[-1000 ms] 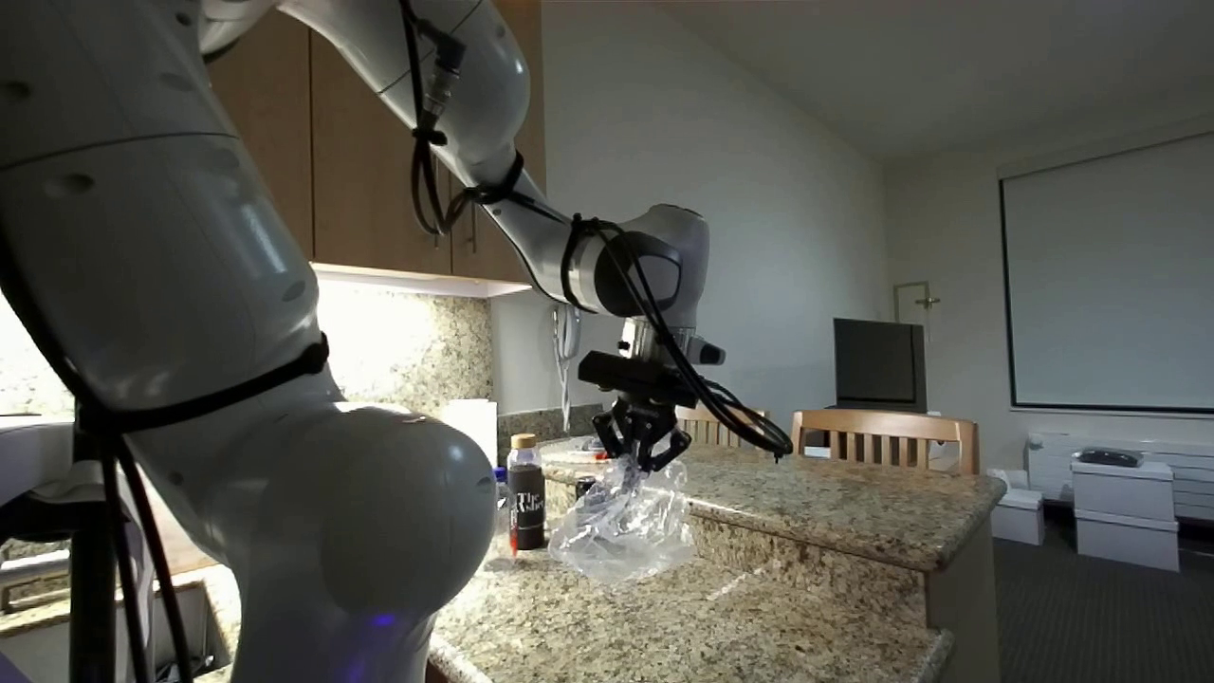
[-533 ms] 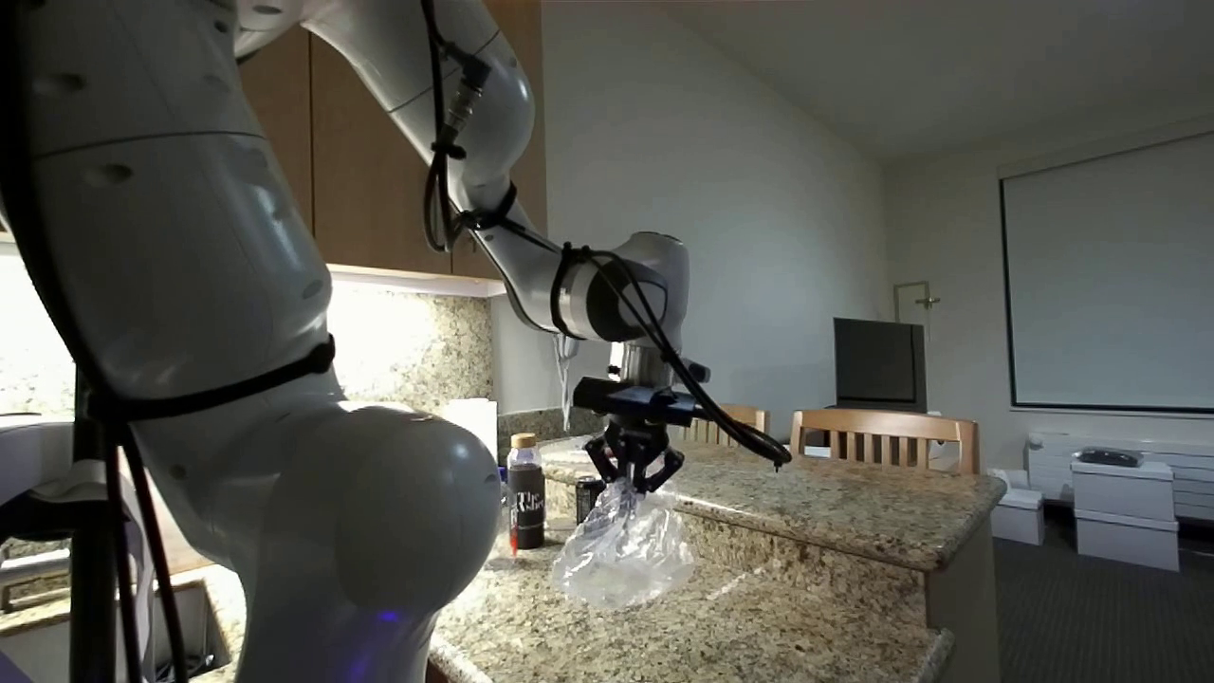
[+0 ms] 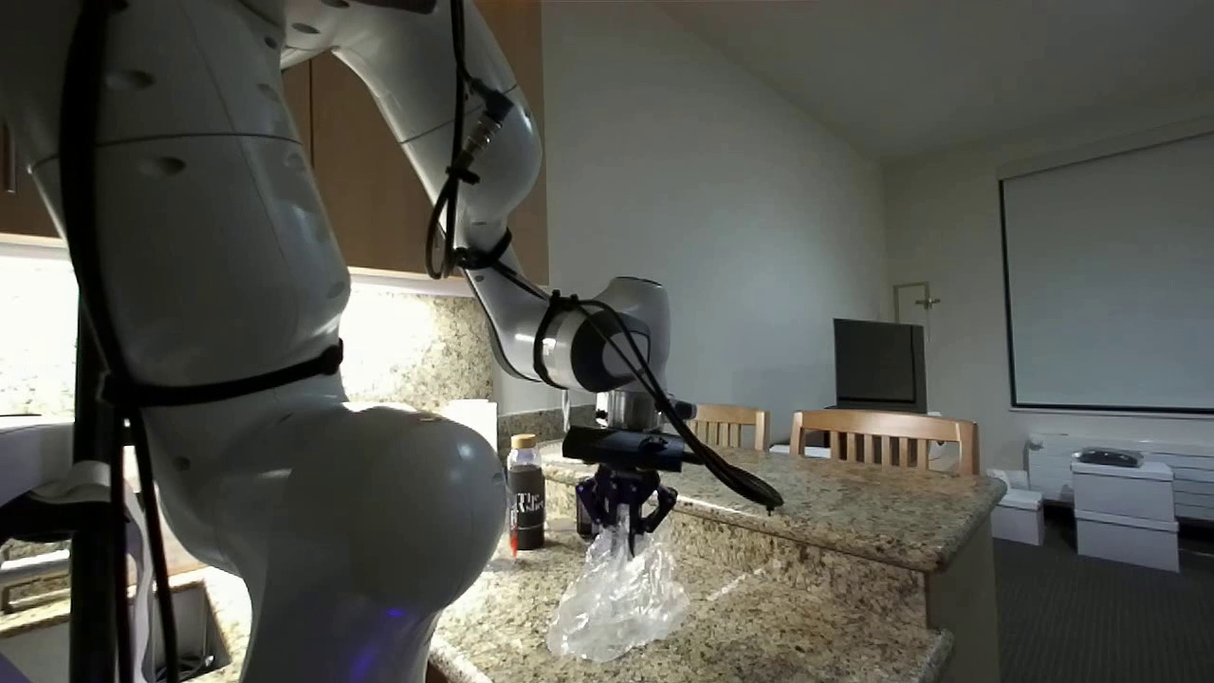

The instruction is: Remove the plastic from the top counter and put it on the bottom counter

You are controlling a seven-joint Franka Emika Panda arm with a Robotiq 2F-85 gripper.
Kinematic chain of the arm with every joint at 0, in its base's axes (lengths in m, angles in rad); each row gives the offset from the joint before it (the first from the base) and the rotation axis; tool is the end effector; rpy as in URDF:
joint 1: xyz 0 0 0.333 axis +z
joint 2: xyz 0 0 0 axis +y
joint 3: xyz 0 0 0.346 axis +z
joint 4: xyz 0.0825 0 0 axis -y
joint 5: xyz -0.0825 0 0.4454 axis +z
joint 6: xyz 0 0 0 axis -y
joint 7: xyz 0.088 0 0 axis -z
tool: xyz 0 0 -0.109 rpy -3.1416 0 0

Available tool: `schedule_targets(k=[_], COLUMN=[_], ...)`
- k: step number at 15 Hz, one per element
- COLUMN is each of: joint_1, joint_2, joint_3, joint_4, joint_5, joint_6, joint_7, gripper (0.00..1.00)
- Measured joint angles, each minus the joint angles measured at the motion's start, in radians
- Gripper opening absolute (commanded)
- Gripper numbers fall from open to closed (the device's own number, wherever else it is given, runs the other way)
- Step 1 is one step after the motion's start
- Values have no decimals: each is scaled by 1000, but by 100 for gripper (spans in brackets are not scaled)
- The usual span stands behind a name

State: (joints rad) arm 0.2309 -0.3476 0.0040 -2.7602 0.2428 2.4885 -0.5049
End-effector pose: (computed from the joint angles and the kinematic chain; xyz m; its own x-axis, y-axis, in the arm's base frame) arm 0.4027 0.0953 0.3071 0.8480 0.5138 0.1298 0.5273 -0.8425 -0.1097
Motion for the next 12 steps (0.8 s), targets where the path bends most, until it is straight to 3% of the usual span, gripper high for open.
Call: schedule_targets(k=[7, 12], joint_1=[7, 44], joint_2=[12, -36], joint_3=[-11, -38], joint_4=[-2, 16], joint_5=[-9, 4], joint_6=[19, -2], joint_7=[-2, -12], gripper=[95, 100])
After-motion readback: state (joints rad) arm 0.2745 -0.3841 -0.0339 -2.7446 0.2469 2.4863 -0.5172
